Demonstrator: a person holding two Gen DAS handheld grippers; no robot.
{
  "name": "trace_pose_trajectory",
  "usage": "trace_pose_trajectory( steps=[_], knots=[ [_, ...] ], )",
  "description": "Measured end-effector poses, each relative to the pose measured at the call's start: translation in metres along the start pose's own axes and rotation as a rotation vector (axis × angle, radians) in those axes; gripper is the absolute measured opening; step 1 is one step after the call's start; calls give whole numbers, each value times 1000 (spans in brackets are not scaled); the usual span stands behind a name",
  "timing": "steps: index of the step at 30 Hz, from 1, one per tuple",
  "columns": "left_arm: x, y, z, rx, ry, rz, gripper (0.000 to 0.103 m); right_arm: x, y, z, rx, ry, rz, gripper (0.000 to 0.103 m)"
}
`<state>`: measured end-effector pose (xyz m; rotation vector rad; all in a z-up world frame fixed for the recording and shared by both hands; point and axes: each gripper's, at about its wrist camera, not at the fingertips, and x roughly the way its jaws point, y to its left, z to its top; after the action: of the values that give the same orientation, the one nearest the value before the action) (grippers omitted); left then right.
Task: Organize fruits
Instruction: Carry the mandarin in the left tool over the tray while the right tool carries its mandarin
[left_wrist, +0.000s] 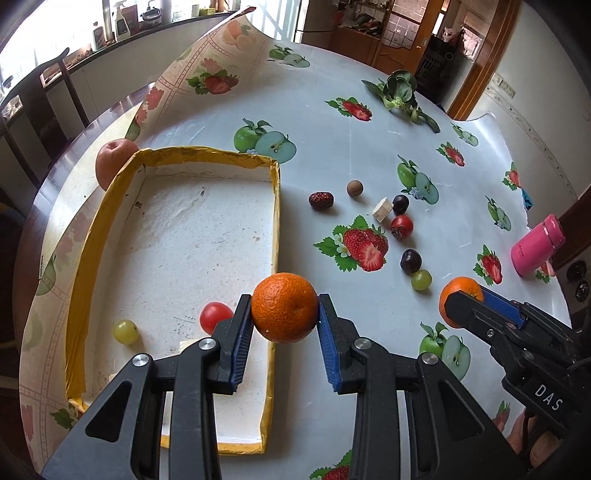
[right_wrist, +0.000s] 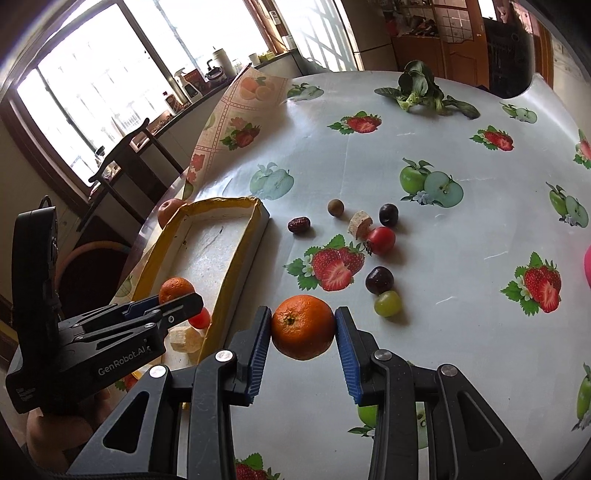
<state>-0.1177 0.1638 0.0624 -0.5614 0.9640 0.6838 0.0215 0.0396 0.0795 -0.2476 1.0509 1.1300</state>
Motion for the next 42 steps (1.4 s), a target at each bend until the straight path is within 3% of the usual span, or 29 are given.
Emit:
trace_pose_trajectory(
  steps=[29,42],
  knots=[
    [3,99,-7,-152,17,69,31,54,97,11,-165,74,83,36],
    [29,130,1,-196,65,104,31,116,141,33,-270,149,95,36]
  ],
)
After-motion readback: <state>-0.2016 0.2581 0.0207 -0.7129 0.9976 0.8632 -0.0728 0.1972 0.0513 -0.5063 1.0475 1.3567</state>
